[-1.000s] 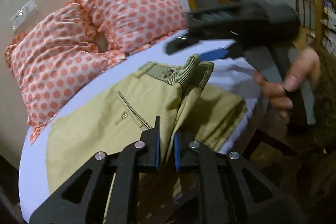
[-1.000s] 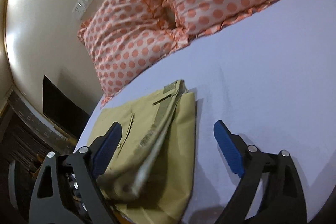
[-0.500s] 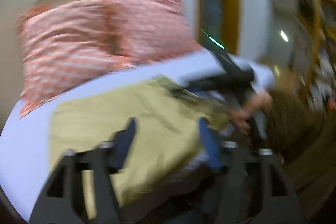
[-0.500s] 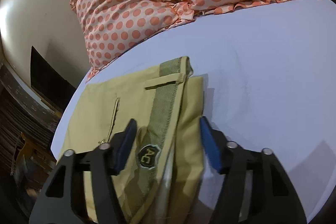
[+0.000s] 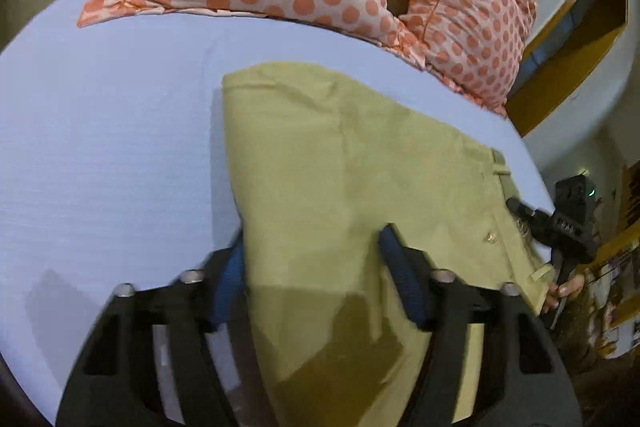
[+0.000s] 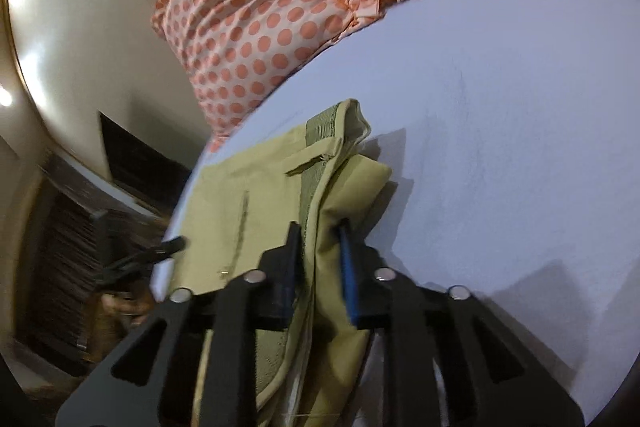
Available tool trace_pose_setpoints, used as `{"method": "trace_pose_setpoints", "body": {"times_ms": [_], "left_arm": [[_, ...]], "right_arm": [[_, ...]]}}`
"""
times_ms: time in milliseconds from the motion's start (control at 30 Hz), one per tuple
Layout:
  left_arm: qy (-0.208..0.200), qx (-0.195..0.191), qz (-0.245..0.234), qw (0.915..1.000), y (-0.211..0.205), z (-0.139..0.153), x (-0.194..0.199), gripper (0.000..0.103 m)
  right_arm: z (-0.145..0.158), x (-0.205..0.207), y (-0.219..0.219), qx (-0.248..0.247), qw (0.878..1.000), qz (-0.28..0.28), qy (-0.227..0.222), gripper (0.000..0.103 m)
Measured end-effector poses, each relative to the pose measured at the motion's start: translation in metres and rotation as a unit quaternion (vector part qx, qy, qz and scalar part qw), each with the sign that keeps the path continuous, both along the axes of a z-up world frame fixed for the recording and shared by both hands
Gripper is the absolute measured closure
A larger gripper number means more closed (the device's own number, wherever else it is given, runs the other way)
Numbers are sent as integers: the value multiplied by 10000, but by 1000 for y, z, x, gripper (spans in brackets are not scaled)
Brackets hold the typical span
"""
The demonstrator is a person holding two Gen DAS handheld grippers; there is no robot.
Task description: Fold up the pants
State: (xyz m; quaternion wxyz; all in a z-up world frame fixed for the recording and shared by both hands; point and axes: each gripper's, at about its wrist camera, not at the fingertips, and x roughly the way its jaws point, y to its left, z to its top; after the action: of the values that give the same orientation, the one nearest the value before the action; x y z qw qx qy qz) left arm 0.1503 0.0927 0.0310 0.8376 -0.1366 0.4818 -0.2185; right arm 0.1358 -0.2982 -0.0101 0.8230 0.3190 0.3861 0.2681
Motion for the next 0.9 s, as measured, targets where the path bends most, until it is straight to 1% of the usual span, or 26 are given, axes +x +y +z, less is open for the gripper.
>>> {"method": "trace_pose_setpoints", "body": {"times_ms": [33,67,100,200,267,300,400,467,500,533,567,600,633,667,700,733,800,867,900], "left_arm": [[117,-195,-22,9997,2,-2,3,84],[221,-320,-48,9992,3,-5,5,94],[248,-323,-24,9992,4,-4,7,95],[-29,128,-70,9999,-11,13,11,97],[-190,193,-76,9996,-16,24,19,97],[-334,207,-22,9992,-20,34,29,97],[-800,456,118,9957,-38,52,55,97],[-1005,793,261,9914,-56,52,84,97],[-1002,953,314,9899,-56,47,96,96],[-872,1340,405,9863,-64,35,115,95],[-730,1495,443,9851,-65,27,123,92],[-538,1607,478,9844,-66,19,131,85],[-487,1541,544,9854,-63,17,131,82],[-558,1488,602,9855,-57,20,127,79],[-650,1512,652,9842,-51,25,121,79],[-775,1491,684,9834,-42,32,110,80],[-926,1131,610,9874,-28,44,91,73],[-909,570,278,9938,-23,48,72,67],[-846,460,102,9953,-29,47,67,64]], "right_arm": [[-1,1,-1,120,9999,10,50,88],[0,2,-2,196,9998,19,85,89],[4,4,-2,265,9996,25,101,90],[21,15,-2,359,9993,86,-4,92],[36,26,-2,295,9995,84,-117,92],[47,36,-2,182,9996,37,-210,92],[72,66,-5,-73,9986,-149,-502,93],[82,89,-8,-362,9964,-432,-641,93],[81,100,-9,-508,9952,-568,-620,92],[77,111,-9,-690,9938,-694,-537,92],[70,122,-8,-912,9921,-771,-393,90],[57,133,-5,-1267,9883,-847,-81,84],[49,138,-4,-1552,9834,-928,148,79],[44,137,-4,-1823,9779,-973,317,73],[44,131,-6,-1847,9773,-1003,270,73],[49,122,-9,-1806,9776,-1073,120,71],[61,103,-12,-1568,9818,-1045,-219,49],[67,92,-5,-1334,9868,-805,-436,43],[66,90,4,-1263,9894,-568,-440,40]]}}
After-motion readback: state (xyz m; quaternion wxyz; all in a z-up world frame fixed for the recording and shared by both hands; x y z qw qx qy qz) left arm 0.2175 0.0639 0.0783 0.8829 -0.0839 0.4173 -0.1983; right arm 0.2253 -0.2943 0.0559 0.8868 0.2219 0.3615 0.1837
